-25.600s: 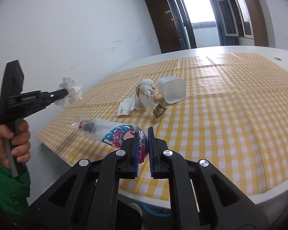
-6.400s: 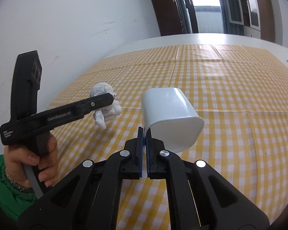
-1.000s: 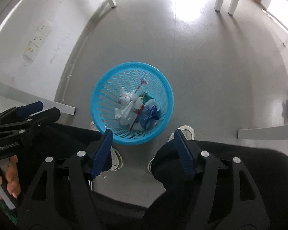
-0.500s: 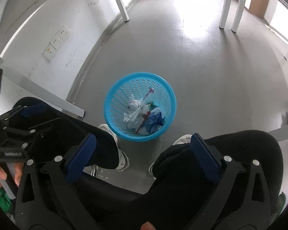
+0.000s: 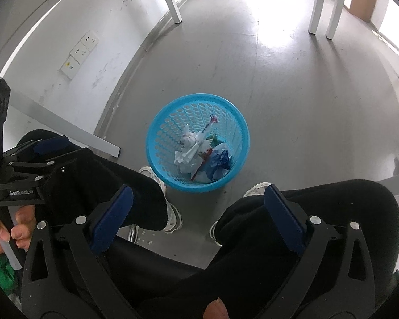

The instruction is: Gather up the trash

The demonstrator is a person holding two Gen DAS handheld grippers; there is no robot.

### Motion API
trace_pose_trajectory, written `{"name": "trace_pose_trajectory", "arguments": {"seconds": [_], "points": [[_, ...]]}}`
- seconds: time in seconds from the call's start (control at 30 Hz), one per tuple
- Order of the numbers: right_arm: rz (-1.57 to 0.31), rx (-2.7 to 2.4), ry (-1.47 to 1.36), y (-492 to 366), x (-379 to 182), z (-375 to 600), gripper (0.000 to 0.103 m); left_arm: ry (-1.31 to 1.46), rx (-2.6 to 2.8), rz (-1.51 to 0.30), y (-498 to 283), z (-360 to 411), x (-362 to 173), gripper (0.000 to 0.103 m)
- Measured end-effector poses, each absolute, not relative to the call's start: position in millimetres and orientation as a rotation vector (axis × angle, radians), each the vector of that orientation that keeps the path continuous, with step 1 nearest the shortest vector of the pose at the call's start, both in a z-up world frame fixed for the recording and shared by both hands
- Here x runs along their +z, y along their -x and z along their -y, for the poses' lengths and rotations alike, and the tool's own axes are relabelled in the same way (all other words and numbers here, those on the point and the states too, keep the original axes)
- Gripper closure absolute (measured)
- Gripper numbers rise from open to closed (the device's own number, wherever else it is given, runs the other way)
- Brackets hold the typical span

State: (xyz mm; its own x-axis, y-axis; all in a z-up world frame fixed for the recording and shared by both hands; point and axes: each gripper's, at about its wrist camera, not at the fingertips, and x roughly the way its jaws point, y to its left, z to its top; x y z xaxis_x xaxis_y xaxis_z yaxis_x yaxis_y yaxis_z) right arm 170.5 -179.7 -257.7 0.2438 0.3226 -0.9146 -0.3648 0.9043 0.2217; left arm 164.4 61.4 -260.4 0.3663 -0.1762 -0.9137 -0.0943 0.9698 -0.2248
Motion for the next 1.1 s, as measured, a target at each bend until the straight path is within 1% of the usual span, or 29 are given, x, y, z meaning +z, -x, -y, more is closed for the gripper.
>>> {"name": "trace_pose_trajectory", "arguments": {"seconds": [1.1], "points": [[-1.251, 0.479, -0.001, -174.0, -263.4, 181.6, 0.009, 0.259, -0.049, -1.199, -168.9, -66.0, -265.1, 0.006]]}}
